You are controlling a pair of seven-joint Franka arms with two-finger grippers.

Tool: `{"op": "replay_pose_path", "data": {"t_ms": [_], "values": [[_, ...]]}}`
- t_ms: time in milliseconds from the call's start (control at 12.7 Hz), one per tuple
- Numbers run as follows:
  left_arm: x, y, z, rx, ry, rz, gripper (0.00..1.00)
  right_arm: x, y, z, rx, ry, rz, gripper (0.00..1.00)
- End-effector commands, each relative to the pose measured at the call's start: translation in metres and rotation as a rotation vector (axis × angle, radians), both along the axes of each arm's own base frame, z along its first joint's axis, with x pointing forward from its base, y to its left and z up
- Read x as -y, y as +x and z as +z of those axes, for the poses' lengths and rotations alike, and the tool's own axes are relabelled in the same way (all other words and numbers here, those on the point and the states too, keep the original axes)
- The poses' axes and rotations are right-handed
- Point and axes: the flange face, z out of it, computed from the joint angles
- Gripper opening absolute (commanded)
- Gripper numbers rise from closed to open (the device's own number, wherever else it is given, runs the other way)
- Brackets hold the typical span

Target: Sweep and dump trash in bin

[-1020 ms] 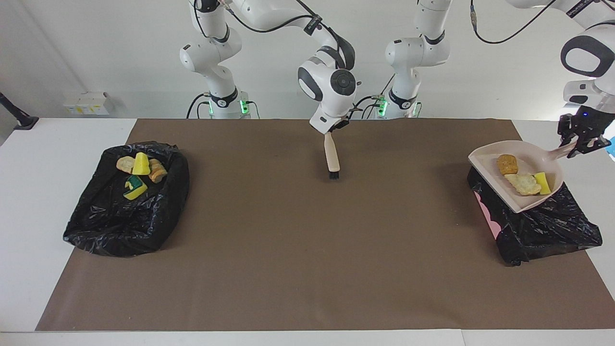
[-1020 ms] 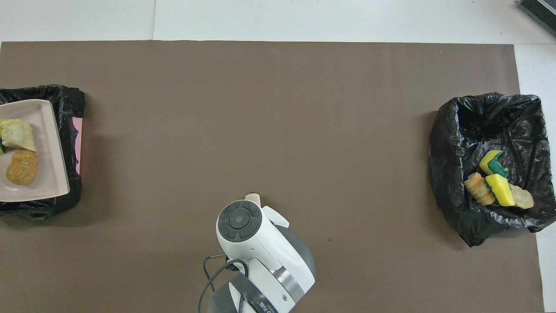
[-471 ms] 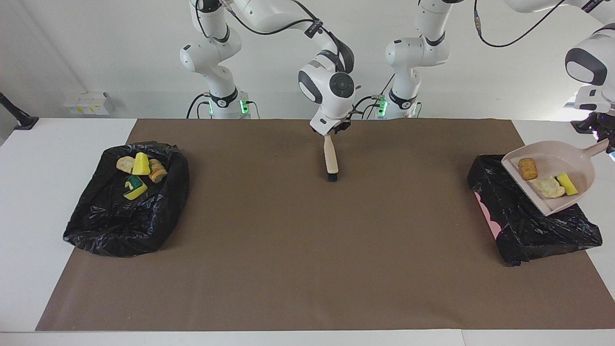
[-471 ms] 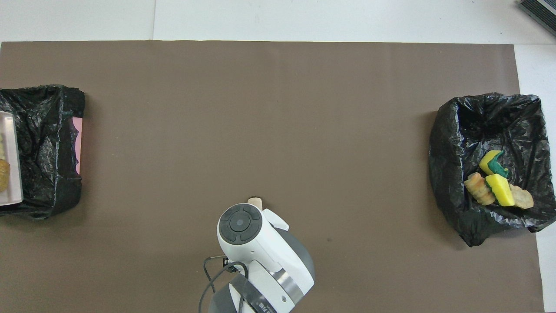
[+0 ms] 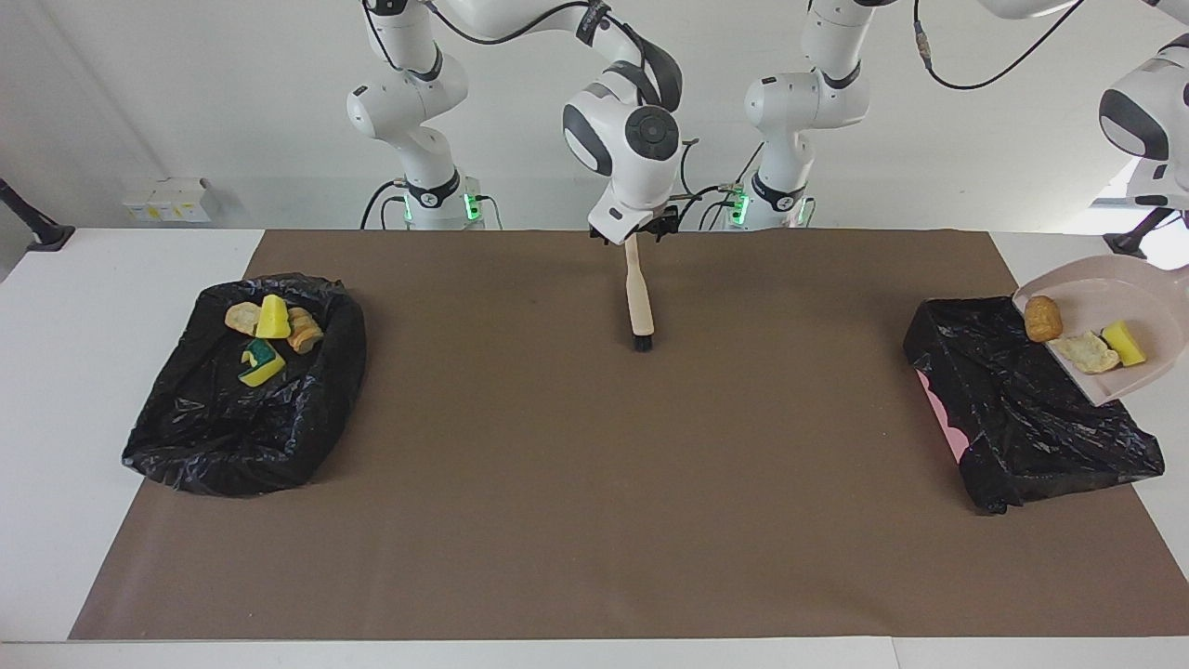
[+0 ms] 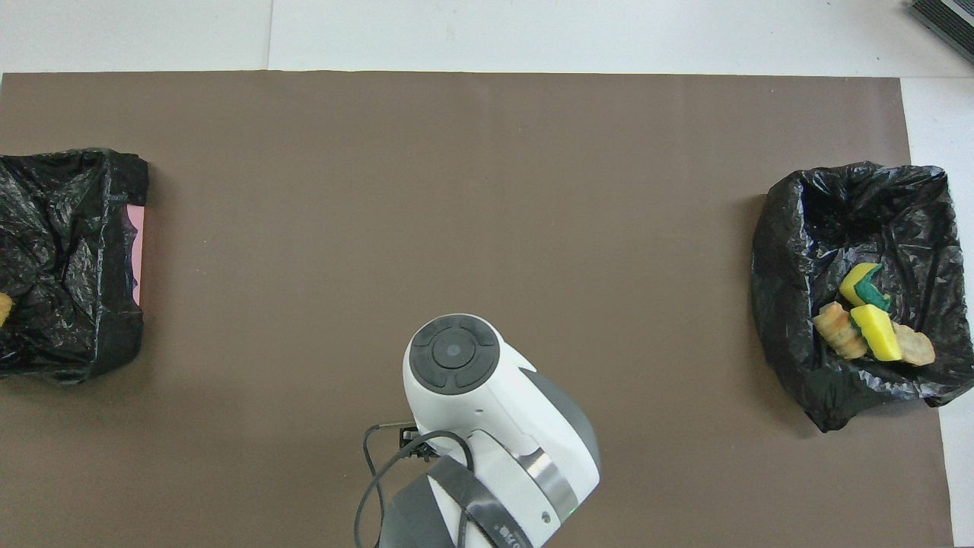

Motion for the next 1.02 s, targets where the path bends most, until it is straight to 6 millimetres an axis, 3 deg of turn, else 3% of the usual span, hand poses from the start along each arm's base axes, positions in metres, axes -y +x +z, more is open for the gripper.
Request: {"op": "replay_pose_path", "data": {"t_ms": [0, 235, 392, 471, 628, 942], "values": [[0.021, 0.000, 0.011, 0.005, 0.086, 0.068, 0.00, 0.053, 0.020, 0.050, 0.019, 0.042, -0.020, 1.00], [0.029, 0.001, 0.021, -0.014, 0.154, 0.050, 0.00, 0.100, 0.050, 0.092, 0.041, 0.092, 0.015, 1.00], [0.053, -0.002, 0.040, 0.002, 0.145, 0.041, 0.00, 0.159, 0.074, 0.122, 0.105, 0.119, -0.060, 1.00], [0.066, -0.005, 0.047, 0.004, 0.129, 0.050, 0.00, 0.183, 0.086, 0.127, 0.119, 0.127, -0.089, 1.00], [0.090, -0.005, 0.041, -0.007, 0.062, 0.087, 0.00, 0.225, 0.101, 0.139, 0.168, 0.140, -0.051, 1.00], [0.137, -0.014, 0.020, 0.069, -0.246, 0.304, 0.00, 0.297, 0.123, 0.159, 0.277, 0.058, 0.122, 1.00]]}}
